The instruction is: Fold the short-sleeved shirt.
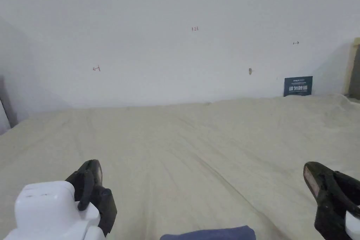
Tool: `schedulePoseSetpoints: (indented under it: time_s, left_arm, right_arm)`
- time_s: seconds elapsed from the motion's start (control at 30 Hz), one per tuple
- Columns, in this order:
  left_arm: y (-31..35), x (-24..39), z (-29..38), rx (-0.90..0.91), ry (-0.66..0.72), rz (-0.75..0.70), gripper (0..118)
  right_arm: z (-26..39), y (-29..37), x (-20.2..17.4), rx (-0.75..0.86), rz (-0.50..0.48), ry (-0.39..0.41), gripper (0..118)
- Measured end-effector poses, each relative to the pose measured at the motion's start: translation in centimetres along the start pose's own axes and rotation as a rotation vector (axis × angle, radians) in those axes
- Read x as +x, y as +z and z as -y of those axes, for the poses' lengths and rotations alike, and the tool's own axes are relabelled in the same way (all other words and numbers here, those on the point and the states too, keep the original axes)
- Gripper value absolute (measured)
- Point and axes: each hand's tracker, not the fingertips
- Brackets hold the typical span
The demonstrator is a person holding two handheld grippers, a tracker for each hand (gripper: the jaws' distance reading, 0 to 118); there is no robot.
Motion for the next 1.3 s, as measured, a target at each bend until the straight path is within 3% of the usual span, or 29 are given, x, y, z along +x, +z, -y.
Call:
schedulePoseSetpoints:
  time_s: [0.1, 0.13, 0.2, 0.27, 0.37, 0.57, 0.87, 1.0, 1.07, 1.13, 1.2, 1.3]
  left_arm:
    - [0.8, -0.5, 1.3, 0.078, -0.026, 0.007, 4]
    - [0.8, -0.5, 2.4, 0.096, -0.038, -0.015, 4]
    - [0.1, -0.9, 4.5, 0.044, -0.042, -0.001, 4]
    - [-0.5, -0.9, 6.2, -0.048, -0.047, 0.009, 4]
    - [0.0, -0.8, 8.2, -0.045, -0.027, -0.020, 4]
    - [0.4, 0.0, 9.1, -0.081, -0.019, -0.021, 4]
    - [0.7, 1.5, 8.7, -0.059, -0.111, 0.035, 4]
    - [-0.6, 0.7, 5.2, -0.067, -0.017, 0.022, 4]
    - [-1.2, -0.2, 3.7, -0.081, 0.028, 0.035, 4]
    - [-1.5, -1.9, 2.8, -0.113, 0.152, 0.149, 4]
    - [-2.2, -3.0, 2.8, -0.199, 0.234, 0.194, 4]
    - [-3.5, -4.2, 4.3, -0.372, 0.299, 0.188, 4]
  right_arm:
    - [1.6, 0.2, -0.5, 0.100, 0.054, -0.050, 0]
    - [2.7, -0.6, -0.5, 0.066, 0.045, -0.047, 0]
    - [4.6, -2.0, -0.3, -0.136, 0.069, 0.036, 0]
    - [7.1, -1.6, -0.8, -0.118, 0.130, 0.085, 0]
    - [9.2, 0.1, -1.4, -0.028, 0.238, 0.151, 0]
    - [9.6, 0.0, -0.6, -0.102, 0.266, 0.053, 0]
    - [8.8, -0.7, 0.3, -0.112, 0.300, 0.070, 0]
    - [3.9, -2.9, 1.0, -0.038, 0.217, 0.037, 0]
    - [2.1, -5.3, 1.0, -0.113, 0.061, 0.027, 0]
    - [1.8, -9.7, 0.9, -0.479, -0.268, 0.002, 0]
    - [4.2, -13.7, 0.1, -0.867, -0.442, -0.055, 0]
    - [10.1, -16.2, -1.4, -1.074, -0.378, -0.019, 0]
